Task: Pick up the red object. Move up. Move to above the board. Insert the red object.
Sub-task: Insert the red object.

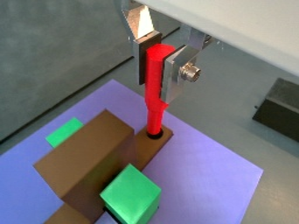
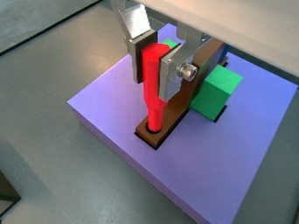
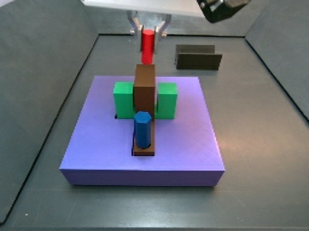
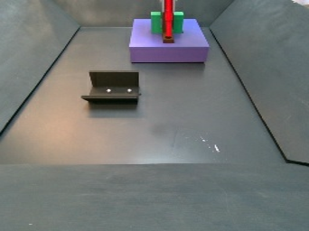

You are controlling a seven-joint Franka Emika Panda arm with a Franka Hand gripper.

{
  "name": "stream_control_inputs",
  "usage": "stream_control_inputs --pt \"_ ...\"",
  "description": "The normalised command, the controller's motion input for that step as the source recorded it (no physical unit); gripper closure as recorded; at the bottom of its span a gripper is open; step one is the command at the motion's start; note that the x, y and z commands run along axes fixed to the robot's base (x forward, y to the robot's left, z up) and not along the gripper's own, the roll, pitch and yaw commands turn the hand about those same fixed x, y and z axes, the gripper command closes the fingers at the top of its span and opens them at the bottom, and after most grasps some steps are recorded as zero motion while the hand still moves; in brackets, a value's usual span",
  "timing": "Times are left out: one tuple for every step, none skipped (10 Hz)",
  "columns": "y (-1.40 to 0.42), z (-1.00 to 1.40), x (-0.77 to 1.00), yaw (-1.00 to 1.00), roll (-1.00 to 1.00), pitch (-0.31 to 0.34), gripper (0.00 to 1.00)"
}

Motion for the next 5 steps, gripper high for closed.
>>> stream_control_inputs --pt "0.0 -0.2 0.13 0.0 0.1 -0.019 1.0" --pt "0.0 -0.19 0.0 0.0 0.1 -0.014 1.0" --pt "0.0 -0.13 -0.08 0.0 0.08 -0.02 1.0" --pt "0.0 -0.13 -0.04 0.0 0.04 -0.043 1.0" --pt "0.0 -0.34 0.0 0.0 0.11 -0.091 1.0"
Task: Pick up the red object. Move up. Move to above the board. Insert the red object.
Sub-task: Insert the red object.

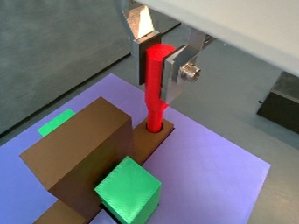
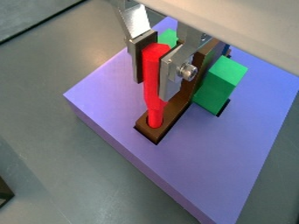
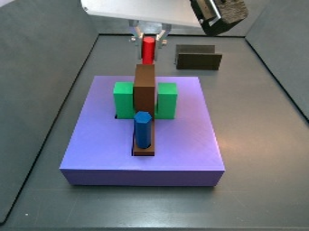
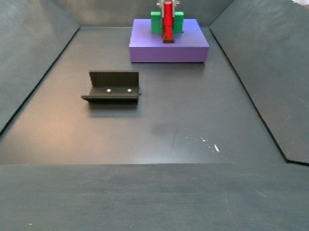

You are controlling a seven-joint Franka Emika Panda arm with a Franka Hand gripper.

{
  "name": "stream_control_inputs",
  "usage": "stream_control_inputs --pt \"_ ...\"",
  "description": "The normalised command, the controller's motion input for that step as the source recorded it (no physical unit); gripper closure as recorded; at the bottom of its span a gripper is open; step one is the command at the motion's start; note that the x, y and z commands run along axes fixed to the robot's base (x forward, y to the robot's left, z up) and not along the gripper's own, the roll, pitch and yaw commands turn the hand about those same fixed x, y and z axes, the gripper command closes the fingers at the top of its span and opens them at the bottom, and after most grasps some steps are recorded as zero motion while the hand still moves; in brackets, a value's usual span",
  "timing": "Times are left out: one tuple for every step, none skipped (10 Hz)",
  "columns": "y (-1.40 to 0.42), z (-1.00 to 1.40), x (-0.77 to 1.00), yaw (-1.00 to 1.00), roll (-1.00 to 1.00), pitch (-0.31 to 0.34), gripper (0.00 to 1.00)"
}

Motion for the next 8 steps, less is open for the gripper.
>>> stream_control_inputs --pt "-0.03 -0.5 0.03 0.0 0.16 -0.123 1.0" --pt "-0.03 -0.57 0.03 0.0 0.17 -0.133 1.0" --pt "-0.03 -0.57 0.01 0.0 0.17 -0.137 1.0" --pt "-0.01 -0.56 0.01 0.0 0.19 -0.134 1.0" --pt "0.0 -0.53 0.0 0.0 0.19 -0.13 1.0" --pt "0.0 -0.38 0.0 0.0 0.09 -0.091 1.0" --pt "0.0 0.0 0.0 0.0 0.01 0.0 1.0" --pt "0.0 0.0 0.0 0.0 0.0 0.0 1.0"
